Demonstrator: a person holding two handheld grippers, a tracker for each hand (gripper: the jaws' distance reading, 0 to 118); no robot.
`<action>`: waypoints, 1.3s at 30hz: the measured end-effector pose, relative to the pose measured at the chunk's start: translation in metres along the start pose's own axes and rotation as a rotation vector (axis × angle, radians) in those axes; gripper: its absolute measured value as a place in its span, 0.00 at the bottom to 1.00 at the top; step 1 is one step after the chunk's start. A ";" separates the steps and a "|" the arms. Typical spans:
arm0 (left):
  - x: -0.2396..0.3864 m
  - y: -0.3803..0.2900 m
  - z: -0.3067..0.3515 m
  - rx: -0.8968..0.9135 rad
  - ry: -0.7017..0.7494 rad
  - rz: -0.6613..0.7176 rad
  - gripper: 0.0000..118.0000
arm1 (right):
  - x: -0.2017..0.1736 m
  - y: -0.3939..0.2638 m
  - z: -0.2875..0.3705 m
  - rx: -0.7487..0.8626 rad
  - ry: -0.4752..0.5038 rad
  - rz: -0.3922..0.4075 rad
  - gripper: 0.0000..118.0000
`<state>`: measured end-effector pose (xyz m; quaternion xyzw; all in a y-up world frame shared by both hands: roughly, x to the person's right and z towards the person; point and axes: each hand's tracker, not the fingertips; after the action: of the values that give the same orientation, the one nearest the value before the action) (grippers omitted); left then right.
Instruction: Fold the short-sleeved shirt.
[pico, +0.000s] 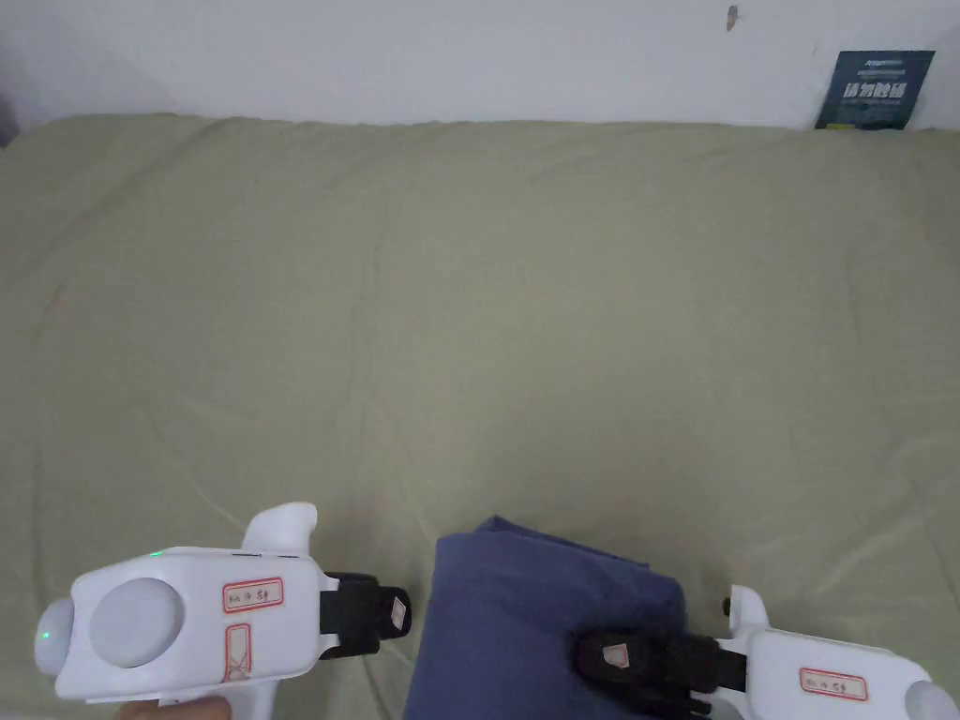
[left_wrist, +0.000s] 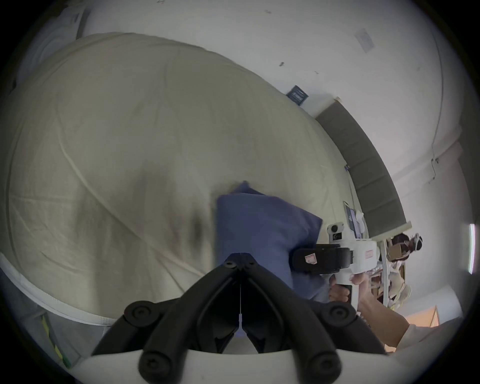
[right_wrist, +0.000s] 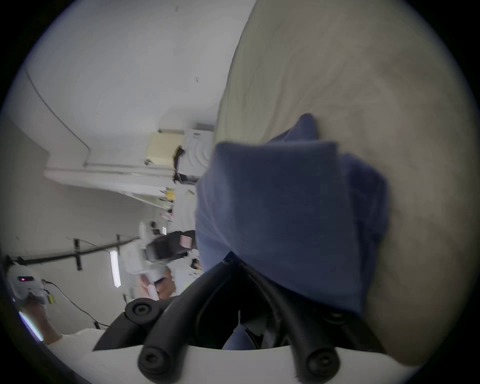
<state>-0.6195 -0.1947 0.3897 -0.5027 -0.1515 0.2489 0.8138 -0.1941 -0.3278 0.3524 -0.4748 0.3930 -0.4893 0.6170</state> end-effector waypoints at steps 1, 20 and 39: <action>-0.002 0.001 -0.001 -0.008 -0.012 -0.001 0.00 | -0.005 -0.001 0.002 0.004 -0.040 0.020 0.00; -0.022 0.023 -0.094 -0.228 -0.342 -0.010 0.80 | -0.014 -0.007 -0.001 0.009 -0.085 0.054 0.00; -0.069 0.057 -0.014 -0.135 -0.268 0.011 0.22 | -0.080 -0.001 0.019 0.063 -0.152 0.216 0.00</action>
<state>-0.6841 -0.2226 0.3327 -0.5192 -0.2726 0.3076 0.7493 -0.1929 -0.2461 0.3601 -0.4457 0.3784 -0.3946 0.7088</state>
